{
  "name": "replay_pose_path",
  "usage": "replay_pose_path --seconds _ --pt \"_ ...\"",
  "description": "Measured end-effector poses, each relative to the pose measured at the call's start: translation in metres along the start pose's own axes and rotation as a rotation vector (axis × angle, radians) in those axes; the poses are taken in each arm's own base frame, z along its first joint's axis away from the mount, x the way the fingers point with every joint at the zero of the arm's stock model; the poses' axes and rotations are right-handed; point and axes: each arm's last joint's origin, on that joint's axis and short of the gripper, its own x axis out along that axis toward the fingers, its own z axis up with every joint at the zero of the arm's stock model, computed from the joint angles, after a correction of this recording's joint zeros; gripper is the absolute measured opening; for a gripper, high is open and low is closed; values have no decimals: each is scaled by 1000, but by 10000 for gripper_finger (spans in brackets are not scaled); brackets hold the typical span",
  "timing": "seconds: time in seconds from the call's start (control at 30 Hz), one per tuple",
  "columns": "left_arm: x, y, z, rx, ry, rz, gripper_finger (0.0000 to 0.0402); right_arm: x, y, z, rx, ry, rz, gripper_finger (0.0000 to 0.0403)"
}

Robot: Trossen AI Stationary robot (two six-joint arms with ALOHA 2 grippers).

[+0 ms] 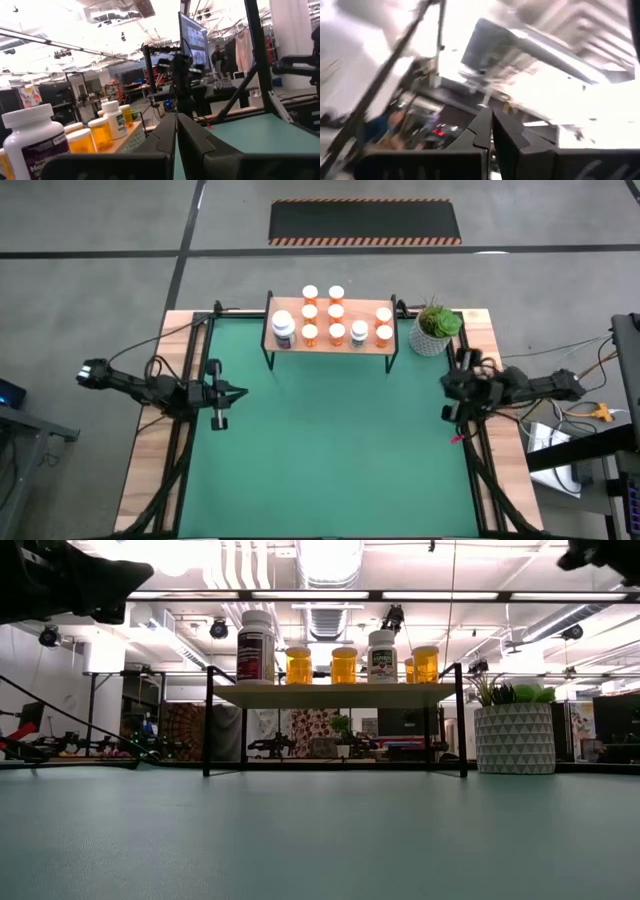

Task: Pick and place medicine bottles onto shelf by color
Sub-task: Return to Home Position

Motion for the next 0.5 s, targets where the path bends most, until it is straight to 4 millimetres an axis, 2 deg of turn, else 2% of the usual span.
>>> replay_pose_path --seconds 0.07,0.23,0.37,0.5 --pt "0 0 0 -5 3 -1 0 -3 -5 2 50 16 -89 9" --pt "1 -1 -2 3 20 -6 0 -9 -6 -6 177 183 -244 9" --pt "2 -2 -4 8 33 -10 0 -12 -1 -20 380 334 -312 9" --pt "3 -3 -5 13 44 -14 0 -14 7 -33 534 458 -304 9"
